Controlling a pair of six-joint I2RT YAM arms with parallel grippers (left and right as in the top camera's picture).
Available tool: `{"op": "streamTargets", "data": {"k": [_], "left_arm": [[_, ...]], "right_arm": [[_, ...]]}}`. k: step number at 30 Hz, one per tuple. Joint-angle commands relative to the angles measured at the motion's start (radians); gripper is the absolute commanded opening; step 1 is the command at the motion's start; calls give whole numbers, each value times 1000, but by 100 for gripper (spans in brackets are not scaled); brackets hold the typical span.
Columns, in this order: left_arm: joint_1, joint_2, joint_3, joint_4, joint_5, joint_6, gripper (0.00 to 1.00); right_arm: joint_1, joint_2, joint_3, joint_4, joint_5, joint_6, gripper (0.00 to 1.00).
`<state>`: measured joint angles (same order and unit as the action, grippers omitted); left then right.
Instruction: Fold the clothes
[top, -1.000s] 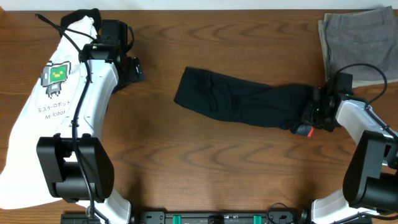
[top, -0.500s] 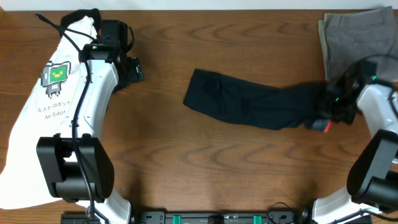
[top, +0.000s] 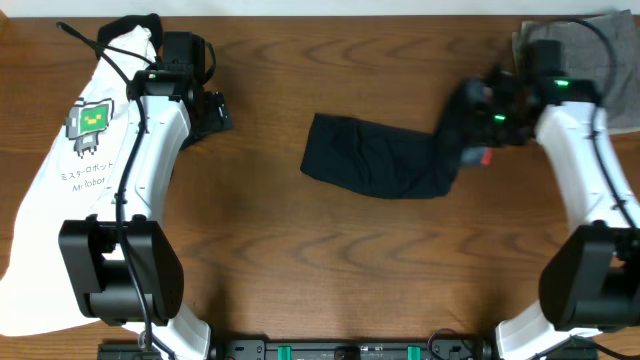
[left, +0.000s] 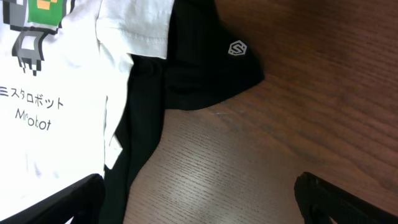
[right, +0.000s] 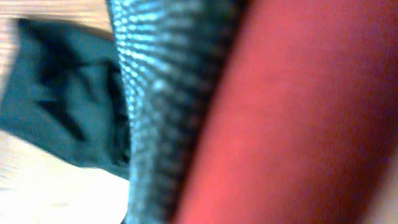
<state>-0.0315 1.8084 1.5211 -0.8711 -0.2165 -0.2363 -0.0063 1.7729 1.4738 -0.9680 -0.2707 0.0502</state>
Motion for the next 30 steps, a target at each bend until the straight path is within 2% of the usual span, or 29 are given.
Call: {"op": "streamTargets", "data": {"k": [1, 13, 22, 30], "left_arm": [[3, -16, 14, -2, -5, -12, 98], [3, -16, 14, -2, -5, -13, 98], [3, -16, 14, 5, -5, -13, 98], [3, -16, 14, 29, -5, -12, 98]], "right_arm": [[107, -4, 43, 58, -37, 36, 1], [392, 14, 45, 324, 64, 114, 1], [460, 126, 45, 372, 8, 120, 1], [526, 131, 45, 356, 3, 98, 1]]}}
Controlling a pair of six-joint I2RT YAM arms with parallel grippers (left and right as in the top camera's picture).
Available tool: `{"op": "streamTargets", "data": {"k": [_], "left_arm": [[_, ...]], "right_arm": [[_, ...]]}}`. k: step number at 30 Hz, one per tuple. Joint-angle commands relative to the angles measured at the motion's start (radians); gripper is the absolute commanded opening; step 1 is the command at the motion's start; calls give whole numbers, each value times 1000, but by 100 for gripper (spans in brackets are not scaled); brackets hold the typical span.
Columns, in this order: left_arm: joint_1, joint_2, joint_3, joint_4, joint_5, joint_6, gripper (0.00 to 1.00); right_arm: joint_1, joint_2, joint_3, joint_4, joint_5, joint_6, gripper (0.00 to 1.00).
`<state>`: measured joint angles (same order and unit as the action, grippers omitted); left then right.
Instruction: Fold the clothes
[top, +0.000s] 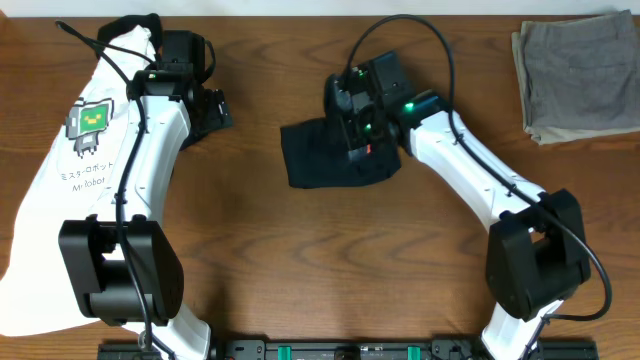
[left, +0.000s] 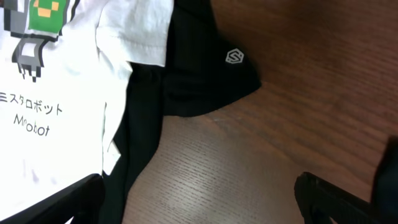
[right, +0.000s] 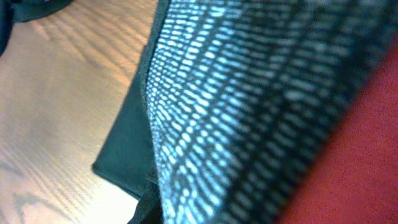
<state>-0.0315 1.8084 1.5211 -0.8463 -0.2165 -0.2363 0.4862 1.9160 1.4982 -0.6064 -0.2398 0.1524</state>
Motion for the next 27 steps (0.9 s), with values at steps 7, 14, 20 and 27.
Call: {"op": "streamTargets", "data": {"k": [7, 14, 20, 27], "left_arm": [[3, -16, 14, 11, -5, -12, 98], [5, -16, 14, 45, -5, -12, 98], [23, -16, 14, 55, -5, -12, 98], [27, -16, 14, 55, -5, -12, 98]], "right_arm": [[105, -12, 20, -48, -87, -21, 66], [142, -12, 21, -37, -150, -20, 80], [114, -32, 47, -85, -148, -23, 74], [18, -13, 58, -138, -50, -27, 76]]}}
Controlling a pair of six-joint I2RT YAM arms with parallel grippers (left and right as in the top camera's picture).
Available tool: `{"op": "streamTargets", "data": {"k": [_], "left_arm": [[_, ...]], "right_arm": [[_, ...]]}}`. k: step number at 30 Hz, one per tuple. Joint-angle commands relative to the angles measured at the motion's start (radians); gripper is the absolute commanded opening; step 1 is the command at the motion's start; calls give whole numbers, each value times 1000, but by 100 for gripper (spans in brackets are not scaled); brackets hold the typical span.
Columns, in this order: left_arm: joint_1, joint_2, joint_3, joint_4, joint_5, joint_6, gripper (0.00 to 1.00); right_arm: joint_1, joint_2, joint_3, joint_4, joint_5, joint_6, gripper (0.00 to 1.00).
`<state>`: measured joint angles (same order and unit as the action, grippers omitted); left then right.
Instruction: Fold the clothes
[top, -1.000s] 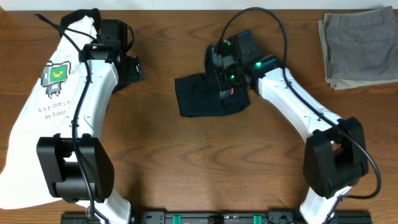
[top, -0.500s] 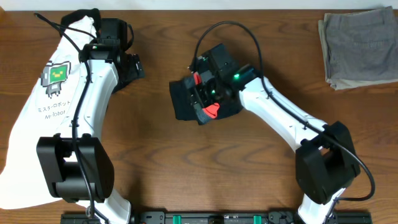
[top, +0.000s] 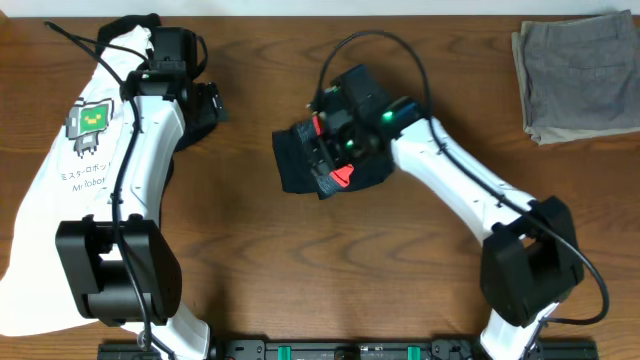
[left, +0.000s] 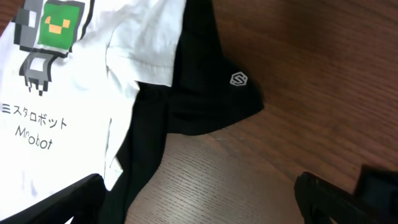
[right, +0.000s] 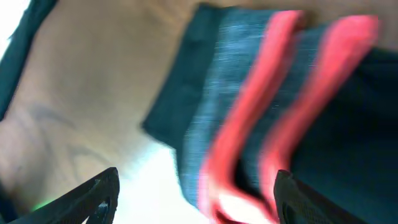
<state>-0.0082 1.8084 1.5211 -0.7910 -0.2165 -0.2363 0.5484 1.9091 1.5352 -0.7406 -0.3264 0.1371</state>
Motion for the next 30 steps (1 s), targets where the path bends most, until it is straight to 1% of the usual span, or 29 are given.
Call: {"op": "streamTargets", "data": {"k": [1, 6, 9, 12, 14, 18, 23, 30], "left_arm": [[6, -16, 14, 0, -5, -12, 98], [51, -41, 16, 8, -5, -13, 98], [89, -66, 16, 6, -5, -12, 98], [124, -85, 16, 7, -4, -13, 98], [146, -94, 16, 8, 5, -13, 98], [191, -111, 16, 11, 15, -31, 98], [247, -126, 16, 16, 76, -31, 98], [290, -126, 16, 14, 137, -32, 98]], "right_arm": [[-52, 10, 21, -2, 27, -21, 75], [-57, 105, 21, 58, -70, -41, 72], [-50, 145, 21, 100, -145, -41, 67], [-37, 169, 21, 124, -179, -41, 64], [-23, 171, 21, 124, -179, -41, 59], [7, 163, 47, 112, -201, -41, 44], [56, 161, 141, 66, -204, -42, 41], [163, 175, 153, 71, -187, -42, 43]]}}
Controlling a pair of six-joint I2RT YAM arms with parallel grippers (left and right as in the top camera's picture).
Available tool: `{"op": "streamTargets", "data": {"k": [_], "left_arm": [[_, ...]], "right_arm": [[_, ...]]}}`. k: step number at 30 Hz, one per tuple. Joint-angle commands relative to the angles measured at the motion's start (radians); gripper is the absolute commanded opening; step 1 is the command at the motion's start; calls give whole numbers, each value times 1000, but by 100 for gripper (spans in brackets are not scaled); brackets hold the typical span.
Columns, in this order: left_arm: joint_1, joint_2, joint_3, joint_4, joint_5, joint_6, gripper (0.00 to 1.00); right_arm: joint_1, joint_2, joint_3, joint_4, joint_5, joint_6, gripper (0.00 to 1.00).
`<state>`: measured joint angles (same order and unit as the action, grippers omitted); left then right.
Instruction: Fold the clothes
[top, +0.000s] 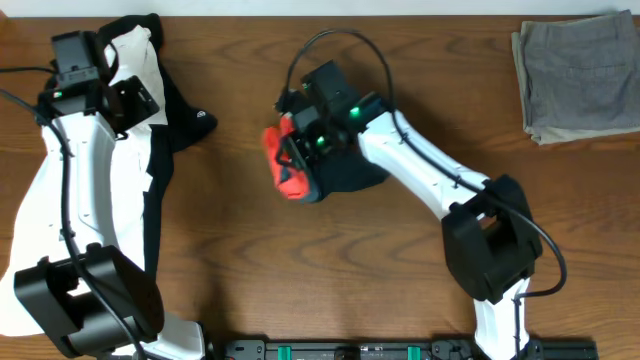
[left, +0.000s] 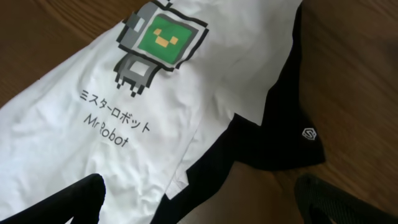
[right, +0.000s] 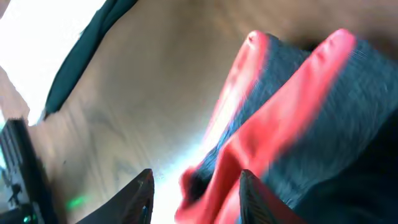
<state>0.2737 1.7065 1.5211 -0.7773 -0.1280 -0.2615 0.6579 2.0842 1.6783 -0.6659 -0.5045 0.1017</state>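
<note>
A dark garment (top: 348, 172) with a red band (top: 284, 168) lies folded at the table's centre. My right gripper (top: 293, 150) is at its left edge. In the right wrist view the gripper (right: 196, 196) is open, and the red band (right: 267, 124) runs between its fingers, with a gap beside the left one. A white T-shirt (top: 40, 220) with a robot print (left: 163, 38) lies at the far left, over a black garment (top: 185, 125). My left gripper (top: 130, 100) hangs open above them, its fingers wide apart (left: 205, 205) and holding nothing.
A folded grey cloth (top: 575, 70) sits at the back right corner. Bare wooden table (top: 300, 280) fills the front and the space between the garments. The right arm's cable arcs above the centre.
My left gripper has moved to the left, and its view now takes in the T-shirt's print. The right gripper has shifted to the dark garment's left edge with its jaws narrower, and more red band shows there.
First my right gripper held the right end of the dark garment, which lay spread out. Then that end was laid over the left part, folding it. After that the gripper was open over the fold, and now it is at the red band. The left gripper stayed open.
</note>
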Motion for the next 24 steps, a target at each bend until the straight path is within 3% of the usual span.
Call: {"op": "streamTargets", "data": {"k": [1, 5, 8, 11, 16, 24], "left_arm": [[9, -24, 16, 0, 51, -6, 98], [8, -24, 16, -10, 58, -6, 98], [8, -24, 15, -14, 76, -6, 98], [8, -24, 15, -17, 114, -6, 98], [8, -23, 13, -34, 225, -6, 98], [-35, -19, -42, -82, 330, -4, 98]], "right_arm": [[69, 5, 10, -3, 6, -6, 43], [87, -3, 19, -4, 80, -5, 36], [38, -21, 72, -40, 86, -5, 36], [-40, -43, 146, -109, 90, -5, 41], [-200, -51, 217, -221, 90, -2, 57], [-432, -51, 217, -402, 90, -8, 66]]}}
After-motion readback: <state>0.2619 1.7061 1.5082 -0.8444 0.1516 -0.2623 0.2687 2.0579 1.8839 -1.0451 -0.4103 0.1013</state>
